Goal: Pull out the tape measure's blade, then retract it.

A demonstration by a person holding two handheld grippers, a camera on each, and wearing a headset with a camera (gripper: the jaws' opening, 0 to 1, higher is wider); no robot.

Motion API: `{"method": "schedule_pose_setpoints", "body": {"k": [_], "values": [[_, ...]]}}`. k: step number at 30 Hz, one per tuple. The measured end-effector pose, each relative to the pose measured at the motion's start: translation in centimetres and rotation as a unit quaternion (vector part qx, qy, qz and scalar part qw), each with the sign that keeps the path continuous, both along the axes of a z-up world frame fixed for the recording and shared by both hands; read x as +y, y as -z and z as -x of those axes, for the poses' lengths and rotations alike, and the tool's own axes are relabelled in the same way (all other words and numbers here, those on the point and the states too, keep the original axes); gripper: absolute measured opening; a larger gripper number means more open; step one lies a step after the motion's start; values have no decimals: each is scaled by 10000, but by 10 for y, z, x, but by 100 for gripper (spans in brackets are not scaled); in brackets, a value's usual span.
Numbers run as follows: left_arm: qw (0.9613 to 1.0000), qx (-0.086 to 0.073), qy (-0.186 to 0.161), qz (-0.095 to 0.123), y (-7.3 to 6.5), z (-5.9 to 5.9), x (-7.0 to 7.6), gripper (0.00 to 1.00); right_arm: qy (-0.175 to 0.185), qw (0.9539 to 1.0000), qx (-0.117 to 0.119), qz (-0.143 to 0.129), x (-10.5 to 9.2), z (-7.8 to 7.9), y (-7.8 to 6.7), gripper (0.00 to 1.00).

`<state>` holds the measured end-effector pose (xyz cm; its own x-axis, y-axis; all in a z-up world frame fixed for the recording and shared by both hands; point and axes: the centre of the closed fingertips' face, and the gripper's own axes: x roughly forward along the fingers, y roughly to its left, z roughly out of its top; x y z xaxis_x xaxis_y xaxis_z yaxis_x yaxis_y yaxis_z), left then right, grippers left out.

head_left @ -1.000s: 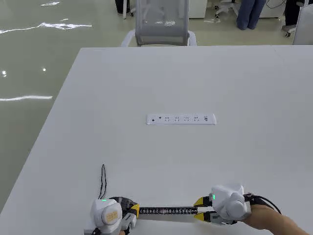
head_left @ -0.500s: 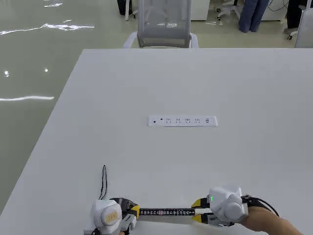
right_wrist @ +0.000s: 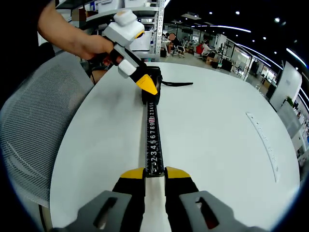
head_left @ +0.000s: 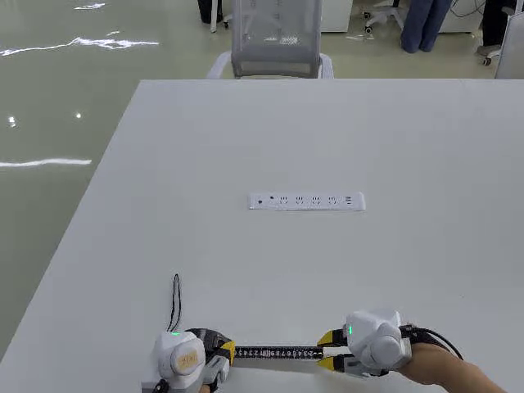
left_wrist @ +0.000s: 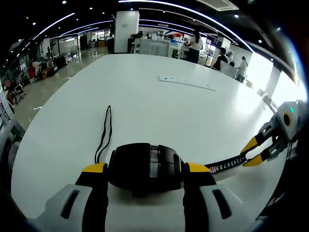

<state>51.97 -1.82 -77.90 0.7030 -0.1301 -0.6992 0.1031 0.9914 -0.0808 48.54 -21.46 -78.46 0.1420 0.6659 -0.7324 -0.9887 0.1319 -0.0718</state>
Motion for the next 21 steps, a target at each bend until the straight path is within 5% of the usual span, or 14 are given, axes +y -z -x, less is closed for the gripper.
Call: {"method": "schedule_pose_setpoints", "body": {"k": [21], "values": [[10000,6,20,-3,1,0,0,60,3,10000,30,-18,9,0,2,13]]}}
